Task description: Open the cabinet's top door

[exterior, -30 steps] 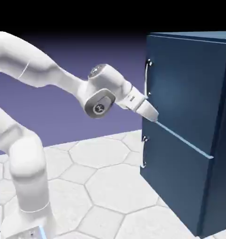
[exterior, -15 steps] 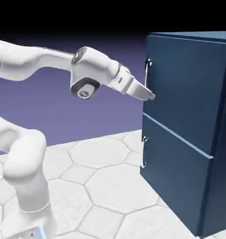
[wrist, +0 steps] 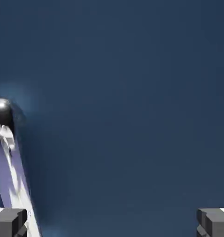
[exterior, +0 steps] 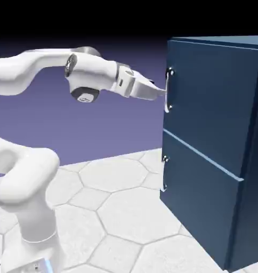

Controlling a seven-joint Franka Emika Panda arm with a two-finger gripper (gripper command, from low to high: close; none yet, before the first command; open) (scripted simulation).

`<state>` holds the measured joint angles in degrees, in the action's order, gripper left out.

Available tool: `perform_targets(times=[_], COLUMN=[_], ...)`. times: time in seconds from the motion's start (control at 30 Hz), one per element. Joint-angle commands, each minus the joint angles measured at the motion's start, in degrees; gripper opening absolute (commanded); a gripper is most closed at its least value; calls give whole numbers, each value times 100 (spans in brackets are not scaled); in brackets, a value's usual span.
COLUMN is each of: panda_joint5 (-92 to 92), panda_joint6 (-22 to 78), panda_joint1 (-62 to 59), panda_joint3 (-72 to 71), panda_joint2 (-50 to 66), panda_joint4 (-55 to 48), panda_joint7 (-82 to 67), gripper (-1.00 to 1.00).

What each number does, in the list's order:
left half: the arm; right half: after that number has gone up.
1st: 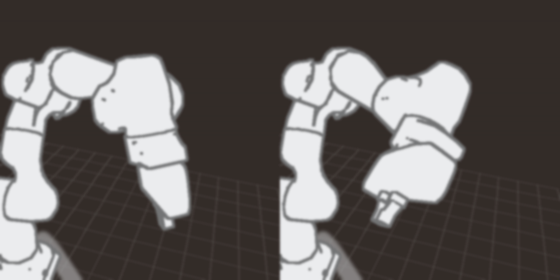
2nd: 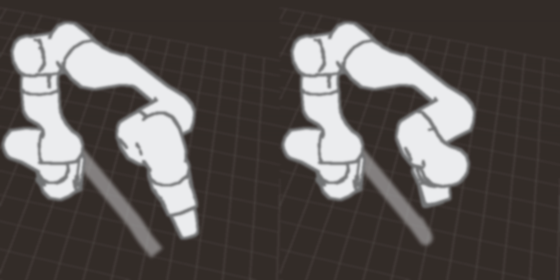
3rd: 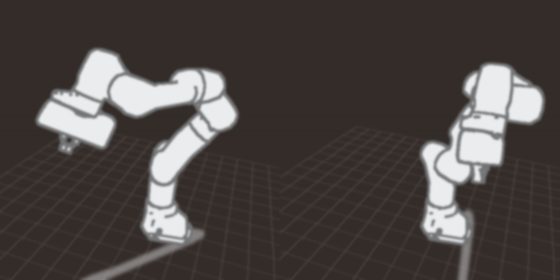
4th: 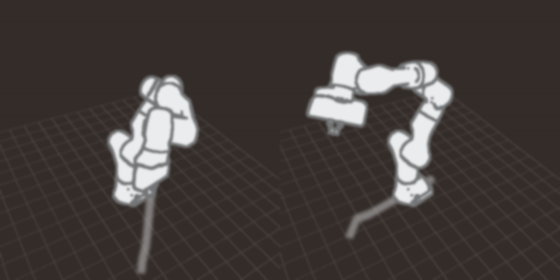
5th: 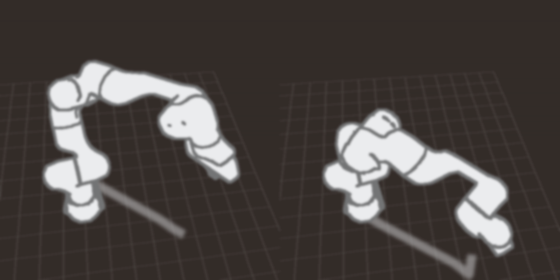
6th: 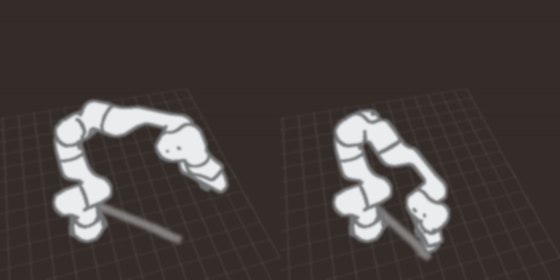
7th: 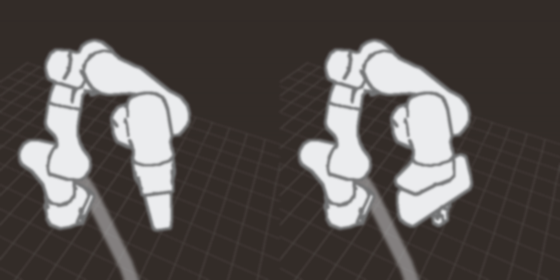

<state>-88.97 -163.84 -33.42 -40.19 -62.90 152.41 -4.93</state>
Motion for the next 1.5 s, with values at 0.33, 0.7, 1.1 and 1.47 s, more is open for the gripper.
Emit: perform_targets(times=[0.33,0.7,1.1,1.47], panda_joint5=[-2742,-4960,-4991,-3254], panda_joint6=[313,625,1949,3801], panda_joint1=[-1051,-2086,-1783,-470], panda_joint3=[-1239,-2273,-1667,581], panda_joint2=[-932,-1622,-1715,-2313], panda_joint4=[-265,-618,92,1798], panda_joint7=[-1460,-2624,-3146,-3517], gripper=[0,0,-100,-100])
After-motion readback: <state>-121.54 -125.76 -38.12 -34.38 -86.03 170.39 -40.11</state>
